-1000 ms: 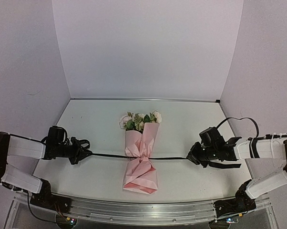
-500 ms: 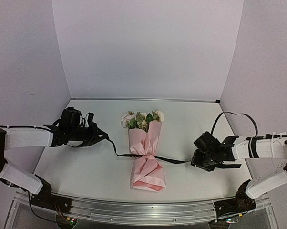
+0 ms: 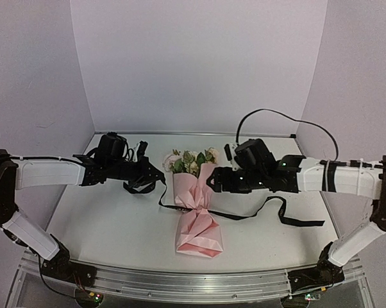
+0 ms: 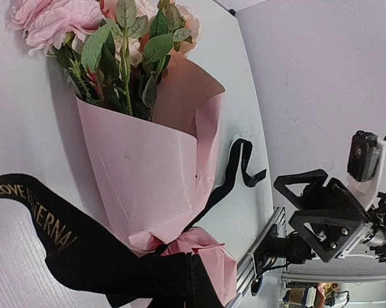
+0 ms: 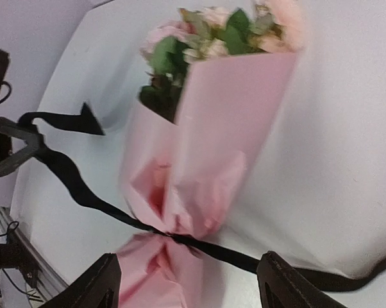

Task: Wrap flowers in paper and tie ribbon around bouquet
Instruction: Tie the ribbon around the folded wrapping paper.

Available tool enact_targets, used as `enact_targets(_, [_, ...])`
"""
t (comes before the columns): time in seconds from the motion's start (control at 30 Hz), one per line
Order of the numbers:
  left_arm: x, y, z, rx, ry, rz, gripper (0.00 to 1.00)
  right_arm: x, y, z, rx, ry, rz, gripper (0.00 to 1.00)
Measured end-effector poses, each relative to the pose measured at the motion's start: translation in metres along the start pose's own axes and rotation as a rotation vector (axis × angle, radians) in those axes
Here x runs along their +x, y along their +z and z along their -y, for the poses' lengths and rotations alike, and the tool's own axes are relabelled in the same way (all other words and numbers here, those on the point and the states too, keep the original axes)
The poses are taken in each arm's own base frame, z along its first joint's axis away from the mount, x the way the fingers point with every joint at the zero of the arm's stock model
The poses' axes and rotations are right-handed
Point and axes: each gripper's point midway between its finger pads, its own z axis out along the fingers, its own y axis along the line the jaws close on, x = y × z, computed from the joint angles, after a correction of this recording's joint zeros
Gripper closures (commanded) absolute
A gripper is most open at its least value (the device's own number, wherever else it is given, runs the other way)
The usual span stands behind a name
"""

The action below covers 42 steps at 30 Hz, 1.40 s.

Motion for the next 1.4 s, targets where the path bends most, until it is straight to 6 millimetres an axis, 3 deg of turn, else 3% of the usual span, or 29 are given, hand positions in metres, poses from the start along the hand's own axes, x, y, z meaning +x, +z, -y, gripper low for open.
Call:
enact_targets(0.13, [0.0, -0.002, 0.0, -0.007, -0.013, 0.003, 1.0, -0.009, 0.032, -0.052, -0.119, -0.09, -0.043, 0.22])
enact_targets(0.27, [-0.002, -0.011, 0.01, 0.009, -0.019, 0.018, 1.0, 0.002, 0.062, -0.091, -0.201, -0.153, -0.104, 0.2])
enact_targets(0.53, [-0.008, -0.039, 0.034, 0.039, -0.009, 0.074, 1.0, 0.023, 0.095, -0.138, -0.265, -0.224, -0.156, 0.25])
enact_targets(0.6, [-0.007, -0.042, 0.035, 0.034, -0.011, 0.075, 1.0, 0.027, 0.101, -0.143, -0.267, -0.235, -0.162, 0.29])
enact_targets(0.7, [-0.005, -0.044, 0.031, 0.013, -0.021, 0.072, 1.0, 0.031, 0.108, -0.146, -0.262, -0.249, -0.166, 0.43])
enact_targets(0.83, [-0.003, -0.045, 0.025, -0.015, -0.032, 0.071, 1.0, 0.034, 0.114, -0.138, -0.224, -0.255, -0.167, 0.61])
enact_targets(0.93, [-0.001, -0.046, 0.021, -0.036, -0.041, 0.07, 1.0, 0.033, 0.116, -0.133, -0.193, -0.257, -0.156, 0.68])
enact_targets(0.97, [-0.001, -0.046, 0.019, -0.042, -0.043, 0.069, 1.0, 0.032, 0.116, -0.132, -0.183, -0.258, -0.15, 0.68])
enact_targets(1.07, [0.001, -0.048, 0.018, -0.053, -0.049, 0.066, 1.0, 0.029, 0.117, -0.129, -0.167, -0.263, -0.137, 0.58])
enact_targets(1.17, [0.003, -0.051, 0.016, -0.065, -0.053, 0.065, 1.0, 0.029, 0.116, -0.131, -0.164, -0.274, -0.132, 0.58])
enact_targets(1.4, [0.004, -0.055, 0.015, -0.079, -0.056, 0.071, 1.0, 0.026, 0.114, -0.149, -0.188, -0.292, -0.115, 0.79])
